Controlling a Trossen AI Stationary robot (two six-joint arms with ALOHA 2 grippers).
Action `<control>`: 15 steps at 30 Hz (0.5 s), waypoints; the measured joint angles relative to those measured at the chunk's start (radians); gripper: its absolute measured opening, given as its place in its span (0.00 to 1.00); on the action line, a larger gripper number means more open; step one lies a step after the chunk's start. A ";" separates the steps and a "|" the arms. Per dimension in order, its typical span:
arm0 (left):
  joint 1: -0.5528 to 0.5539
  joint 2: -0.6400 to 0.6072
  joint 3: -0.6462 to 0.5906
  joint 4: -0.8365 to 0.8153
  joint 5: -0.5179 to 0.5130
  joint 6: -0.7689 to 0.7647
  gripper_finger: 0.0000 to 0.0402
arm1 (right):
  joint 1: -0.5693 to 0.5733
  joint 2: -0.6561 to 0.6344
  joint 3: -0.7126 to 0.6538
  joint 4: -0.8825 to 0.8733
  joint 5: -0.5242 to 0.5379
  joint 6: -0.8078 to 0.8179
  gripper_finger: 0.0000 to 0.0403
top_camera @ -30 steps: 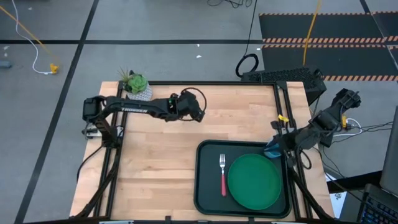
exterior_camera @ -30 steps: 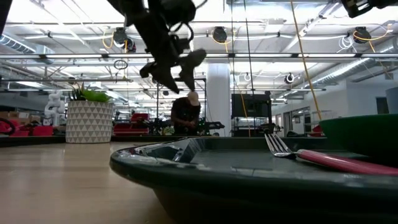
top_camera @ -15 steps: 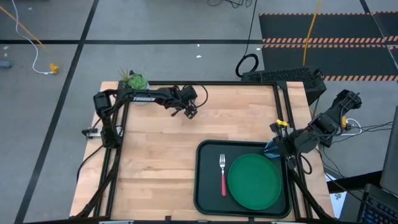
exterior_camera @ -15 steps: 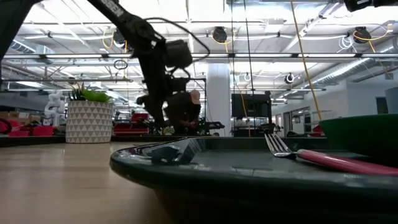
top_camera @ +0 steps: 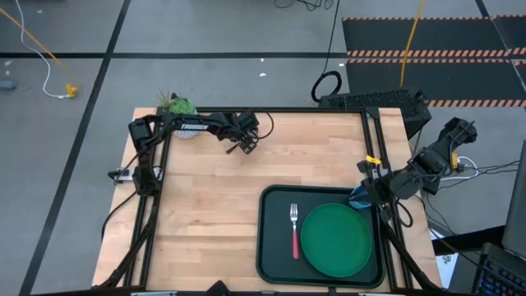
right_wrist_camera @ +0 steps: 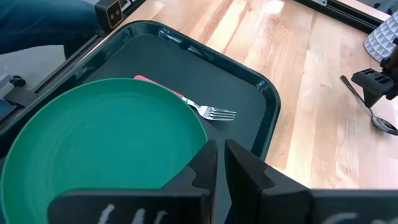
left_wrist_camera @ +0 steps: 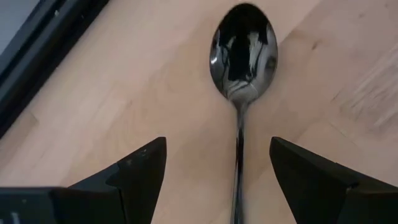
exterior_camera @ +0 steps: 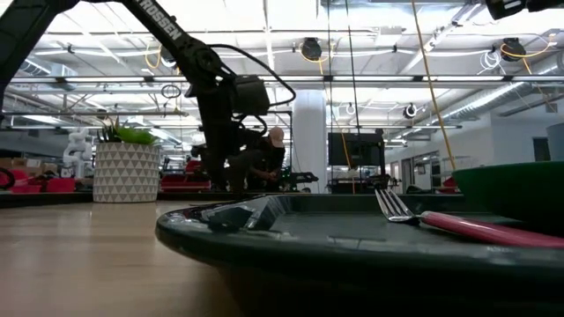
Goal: Pick and place plate/cup/fork/spoon on tray
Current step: Put the black spoon on the black serving tray beside the orange fork
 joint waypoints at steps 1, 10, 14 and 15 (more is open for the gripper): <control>0.001 0.000 0.000 0.002 0.000 0.009 0.71 | 0.000 0.000 0.000 0.000 0.000 0.002 0.05; 0.009 0.063 0.002 0.023 0.009 0.043 0.71 | 0.000 0.000 0.000 0.000 0.000 0.008 0.05; 0.009 0.081 0.003 0.026 0.019 0.038 0.69 | 0.000 0.000 0.000 0.000 0.000 0.007 0.05; 0.009 0.082 0.003 0.026 0.025 0.038 0.67 | 0.000 0.000 0.000 0.000 0.000 0.006 0.05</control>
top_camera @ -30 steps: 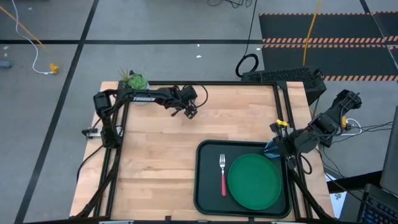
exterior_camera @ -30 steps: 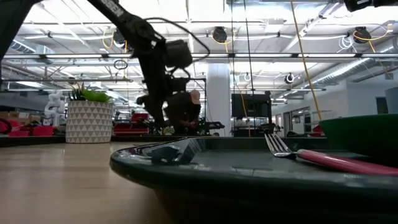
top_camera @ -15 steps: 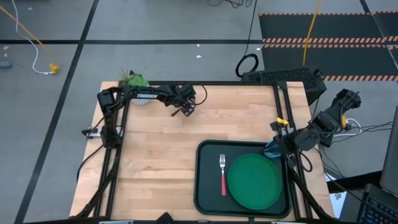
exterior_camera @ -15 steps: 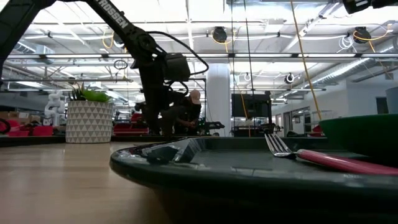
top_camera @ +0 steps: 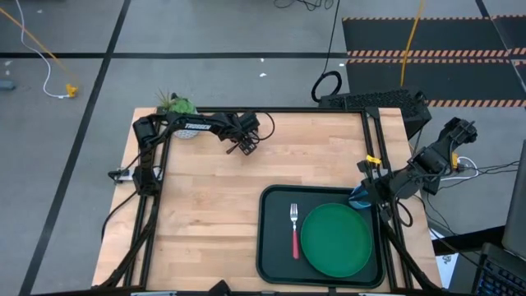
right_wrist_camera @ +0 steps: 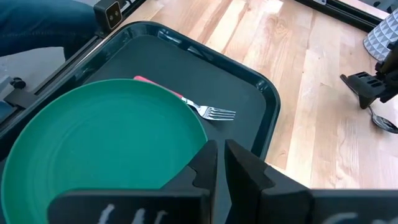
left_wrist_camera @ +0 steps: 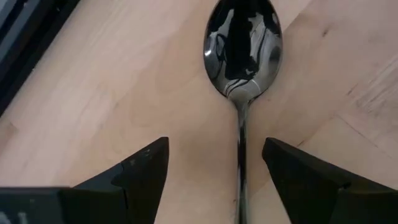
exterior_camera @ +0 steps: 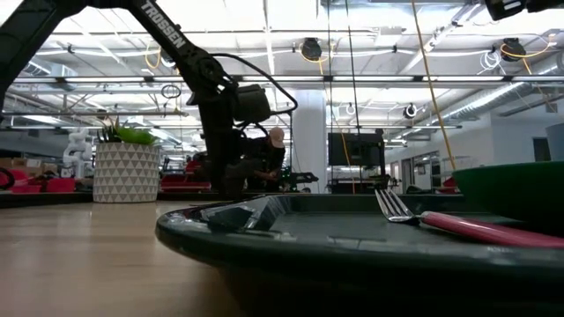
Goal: Pick and place plate/cup/fork/spoon on tray
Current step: Put the black spoon on the black serving tray beside the orange fork
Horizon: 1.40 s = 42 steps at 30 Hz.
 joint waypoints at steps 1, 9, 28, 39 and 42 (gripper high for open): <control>0.000 0.000 0.000 0.001 0.008 -0.002 0.64 | 0.000 0.000 0.000 0.000 0.000 0.000 0.05; -0.030 0.006 -0.001 0.011 0.016 -0.079 0.20 | 0.000 0.000 0.000 0.000 0.000 -0.014 0.05; -0.308 -0.220 -0.005 -0.036 0.002 -0.553 0.01 | 0.000 -0.005 -0.060 -0.002 -0.002 -0.042 0.06; -0.607 -0.215 0.118 -0.057 -0.142 -0.968 0.00 | 0.000 -0.005 -0.061 0.001 -0.003 -0.088 0.06; -0.695 -0.186 0.198 -0.047 -0.219 -1.026 0.00 | 0.000 -0.004 -0.061 0.000 -0.003 -0.093 0.06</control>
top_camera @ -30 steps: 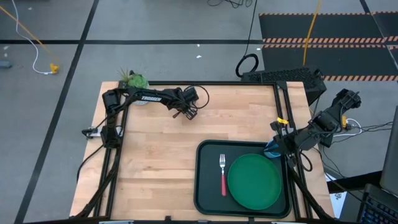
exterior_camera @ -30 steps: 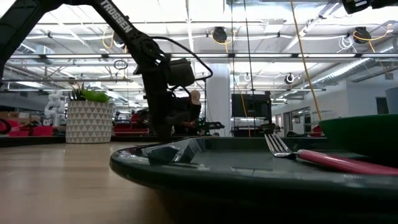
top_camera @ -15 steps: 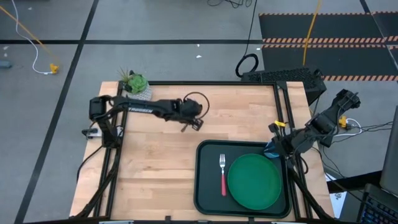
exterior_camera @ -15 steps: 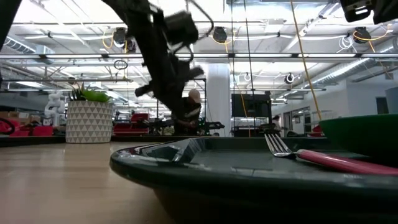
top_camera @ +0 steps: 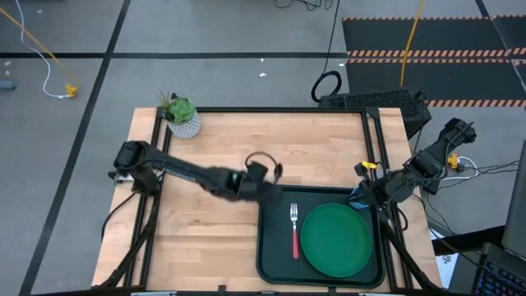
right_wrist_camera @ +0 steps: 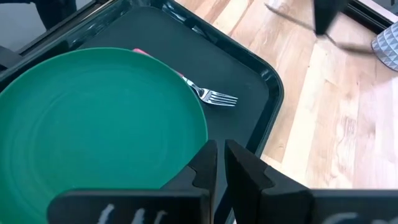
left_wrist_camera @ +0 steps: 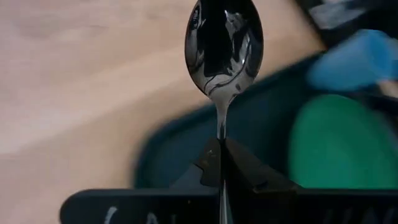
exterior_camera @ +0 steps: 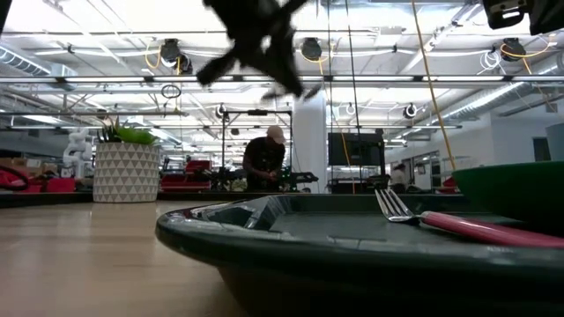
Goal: Pick and place plate/cup/fork/spoon on tray
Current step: Put the black spoon on the black serving tray beside the orange fork
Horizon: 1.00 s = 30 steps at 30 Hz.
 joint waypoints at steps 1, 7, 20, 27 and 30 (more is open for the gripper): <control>-0.027 0.011 0.028 -0.003 -0.023 -0.015 0.00 | 0.000 0.000 0.000 0.000 0.000 -0.003 0.06; -0.144 0.146 0.231 -0.003 -0.138 -0.079 0.00 | 0.000 0.000 0.000 -0.003 0.000 -0.006 0.06; -0.220 0.455 0.607 -0.006 -0.181 -0.203 0.01 | 0.000 -0.001 0.000 -0.087 -0.001 -0.006 0.06; -0.231 0.515 0.635 -0.068 -0.165 -0.369 0.02 | 0.000 0.000 0.000 -0.098 -0.001 -0.006 0.06; -0.240 0.516 0.635 -0.139 -0.158 -0.472 0.02 | 0.000 0.000 0.000 -0.097 -0.002 -0.010 0.06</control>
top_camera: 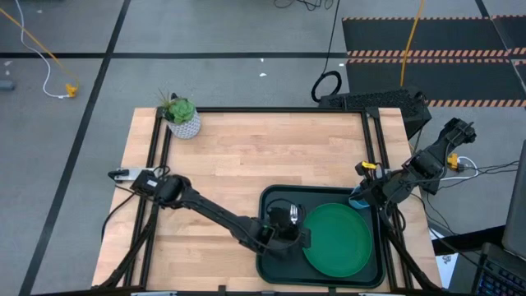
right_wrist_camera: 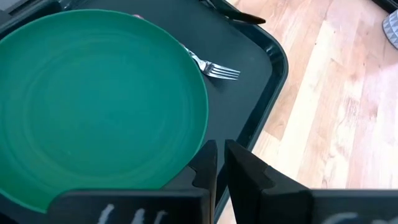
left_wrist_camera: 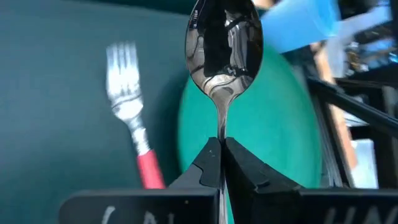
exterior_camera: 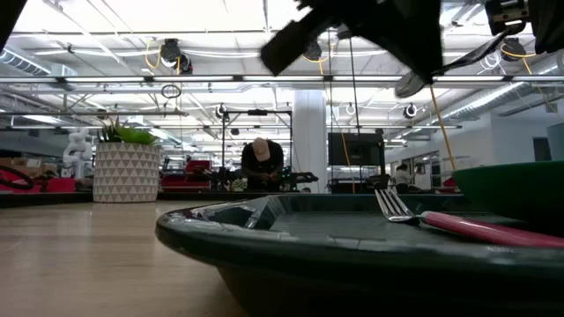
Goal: Pick and place plate/cup/fork/spoon on tray
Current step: Put the black spoon on the black serving tray beside the orange fork
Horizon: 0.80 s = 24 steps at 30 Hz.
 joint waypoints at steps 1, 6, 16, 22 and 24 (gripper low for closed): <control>-0.004 0.000 0.000 -0.027 0.007 -0.042 0.02 | 0.000 0.000 0.000 0.000 0.000 -0.007 0.06; -0.019 0.000 0.000 -0.173 0.108 -0.266 0.02 | 0.000 0.000 0.000 0.000 0.000 -0.015 0.06; -0.005 0.012 0.001 -0.231 0.211 -0.395 0.02 | 0.000 0.000 0.000 0.002 0.000 -0.019 0.06; 0.023 0.055 0.001 -0.238 0.307 -0.390 0.02 | 0.000 0.000 0.000 0.009 0.000 -0.022 0.06; 0.030 0.060 0.001 -0.239 0.315 -0.384 0.02 | 0.000 0.000 0.000 0.014 0.000 -0.022 0.06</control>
